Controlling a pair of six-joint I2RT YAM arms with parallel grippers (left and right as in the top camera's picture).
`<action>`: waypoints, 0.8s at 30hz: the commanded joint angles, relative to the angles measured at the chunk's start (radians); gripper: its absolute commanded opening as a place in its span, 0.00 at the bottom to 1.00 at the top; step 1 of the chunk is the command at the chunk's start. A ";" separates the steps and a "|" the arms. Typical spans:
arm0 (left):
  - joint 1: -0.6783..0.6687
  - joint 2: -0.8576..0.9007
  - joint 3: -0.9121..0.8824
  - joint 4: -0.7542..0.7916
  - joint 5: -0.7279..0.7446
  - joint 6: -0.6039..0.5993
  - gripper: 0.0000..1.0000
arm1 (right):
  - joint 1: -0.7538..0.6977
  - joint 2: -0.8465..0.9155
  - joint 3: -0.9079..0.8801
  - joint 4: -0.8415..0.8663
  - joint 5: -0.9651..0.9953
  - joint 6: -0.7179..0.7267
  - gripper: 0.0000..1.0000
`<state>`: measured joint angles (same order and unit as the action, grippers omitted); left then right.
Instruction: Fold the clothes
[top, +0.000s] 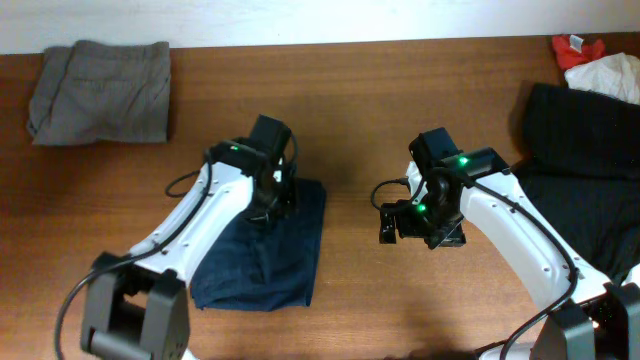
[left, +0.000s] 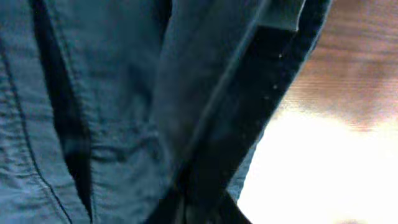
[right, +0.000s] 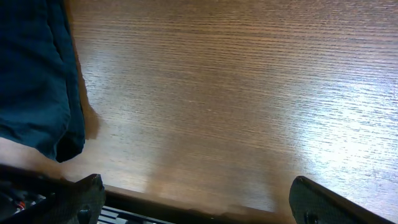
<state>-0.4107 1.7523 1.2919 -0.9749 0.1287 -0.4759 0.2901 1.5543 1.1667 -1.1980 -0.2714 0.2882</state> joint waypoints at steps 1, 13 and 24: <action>-0.033 0.034 -0.003 0.003 0.017 -0.007 0.31 | 0.006 -0.009 -0.008 0.006 -0.009 0.008 0.98; -0.032 0.037 0.022 -0.036 -0.015 0.024 0.55 | 0.012 -0.009 -0.008 0.062 -0.148 0.007 0.98; 0.342 0.036 0.035 -0.076 -0.058 0.005 0.65 | 0.266 0.012 -0.008 0.341 -0.188 0.031 0.98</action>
<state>-0.2089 1.7786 1.3090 -1.0176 0.0910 -0.4637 0.4732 1.5551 1.1610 -0.9127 -0.4553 0.2916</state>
